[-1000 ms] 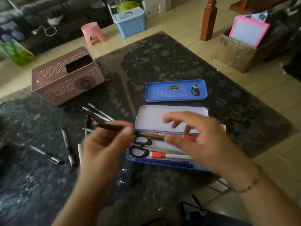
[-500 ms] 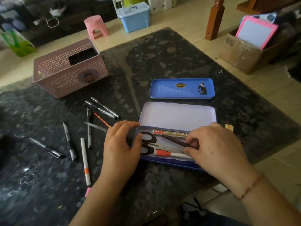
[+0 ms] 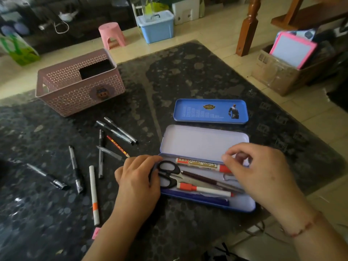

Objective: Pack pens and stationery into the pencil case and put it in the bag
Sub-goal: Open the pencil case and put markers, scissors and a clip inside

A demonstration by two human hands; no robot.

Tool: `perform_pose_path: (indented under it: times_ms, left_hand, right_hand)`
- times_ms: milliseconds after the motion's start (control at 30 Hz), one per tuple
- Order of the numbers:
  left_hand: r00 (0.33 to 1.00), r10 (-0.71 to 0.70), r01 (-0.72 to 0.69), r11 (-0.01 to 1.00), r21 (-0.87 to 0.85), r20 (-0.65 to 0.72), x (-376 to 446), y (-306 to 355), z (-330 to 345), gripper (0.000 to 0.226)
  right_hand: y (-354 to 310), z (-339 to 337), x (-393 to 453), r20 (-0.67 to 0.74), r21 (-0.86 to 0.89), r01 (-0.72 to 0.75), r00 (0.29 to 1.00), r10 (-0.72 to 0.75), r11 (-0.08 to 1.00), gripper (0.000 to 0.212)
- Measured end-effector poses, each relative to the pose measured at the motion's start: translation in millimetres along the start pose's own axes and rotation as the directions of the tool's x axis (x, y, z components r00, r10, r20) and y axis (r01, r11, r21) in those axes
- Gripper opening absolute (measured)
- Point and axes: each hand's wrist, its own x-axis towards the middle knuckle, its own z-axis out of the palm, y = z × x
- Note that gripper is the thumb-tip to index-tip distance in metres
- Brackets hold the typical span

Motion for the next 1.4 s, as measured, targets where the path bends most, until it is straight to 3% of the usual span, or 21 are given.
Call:
perform_pose_path:
  times_ms: [100,267,333,400,500,567,733,900,1000,1167,1400]
  left_hand:
    - [1.000,-0.002,0.002,0.998,0.056,0.007,4,1,-3,0.031]
    - [0.999,-0.048,0.048,0.996,0.071,-0.008,2,3,-4,0.041]
    - [0.998,-0.061,0.060,0.995,0.075,0.016,0,-2,-5,0.040]
    - [0.995,-0.088,0.086,0.995,0.052,0.039,-1,-8,-9,0.042]
    - [0.992,-0.105,0.103,0.994,0.034,0.068,-3,-13,-17,0.044]
    - [0.992,-0.085,0.082,0.996,0.039,0.091,-3,-16,-18,0.044]
    - [0.982,-0.106,0.107,0.994,0.006,0.155,-1,-13,-28,0.051]
    - [0.960,-0.101,0.078,0.992,0.095,0.263,-1,-10,-41,0.055]
    - [0.973,-0.108,0.103,0.994,0.036,0.205,-1,-9,-36,0.050]
    - [0.986,0.057,-0.078,0.989,0.127,0.157,-6,-5,-22,0.040]
    - [0.986,0.086,-0.102,0.988,0.116,0.140,-7,-8,-12,0.032]
  right_hand:
    - [19,-9,7,-0.194,-0.020,-0.048,0.980,0.043,0.999,0.011]
    - [22,-6,29,-0.228,-0.171,-0.082,0.973,0.041,0.982,0.017]
    - [19,-3,62,-0.126,-0.327,-0.016,0.992,-0.027,0.945,0.031]
    - [15,-3,107,0.102,-0.429,0.107,0.992,-0.069,0.897,0.058]
    - [10,-4,169,0.414,-0.329,0.197,0.909,-0.047,0.924,0.084]
    - [12,-3,195,0.482,-0.295,0.208,0.875,-0.042,0.933,0.083]
    - [23,10,220,0.555,-0.456,0.317,0.832,-0.012,0.832,0.093]
    - [34,4,205,0.529,-0.350,0.336,0.841,-0.111,0.874,0.089]
    - [41,-2,189,0.463,-0.338,0.359,0.868,-0.178,0.870,0.078]
    - [47,-7,167,0.500,-0.279,0.291,0.858,-0.120,0.915,0.086]
    - [59,-20,157,0.450,-0.255,0.246,0.886,-0.111,0.935,0.096]
